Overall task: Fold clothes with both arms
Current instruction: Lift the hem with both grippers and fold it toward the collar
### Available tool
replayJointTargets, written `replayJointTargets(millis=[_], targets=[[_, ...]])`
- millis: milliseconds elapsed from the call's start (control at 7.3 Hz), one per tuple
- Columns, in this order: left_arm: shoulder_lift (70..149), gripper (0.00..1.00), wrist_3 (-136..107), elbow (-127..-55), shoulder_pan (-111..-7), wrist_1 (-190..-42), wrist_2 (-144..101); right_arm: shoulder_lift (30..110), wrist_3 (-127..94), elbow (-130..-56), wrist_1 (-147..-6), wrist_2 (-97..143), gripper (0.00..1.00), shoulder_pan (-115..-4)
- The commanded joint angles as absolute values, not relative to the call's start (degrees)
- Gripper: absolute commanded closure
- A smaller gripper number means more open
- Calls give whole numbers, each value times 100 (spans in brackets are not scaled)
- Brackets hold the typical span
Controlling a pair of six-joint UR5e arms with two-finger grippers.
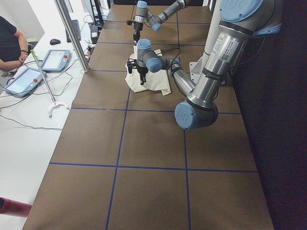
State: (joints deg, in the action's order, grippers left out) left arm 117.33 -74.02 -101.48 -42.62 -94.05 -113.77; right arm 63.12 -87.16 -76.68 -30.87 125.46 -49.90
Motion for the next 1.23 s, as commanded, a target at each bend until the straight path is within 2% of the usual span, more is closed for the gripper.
replayJointTargets(millis=[0, 274, 1096], targets=[[12223, 100, -7427, -9276, -4342, -9685, -11338, 5891, -8710, -7550, -3704, 12533, 100, -5001], [12383, 100, -7427, -8957, -4342, -9712, -11162, 5906, -8649, -7550, -3814, 12533, 100, -5010], [12366, 100, -7418, -8736, -4342, -9852, -11153, 6047, -8543, -7515, -3797, 12542, 100, -5150]])
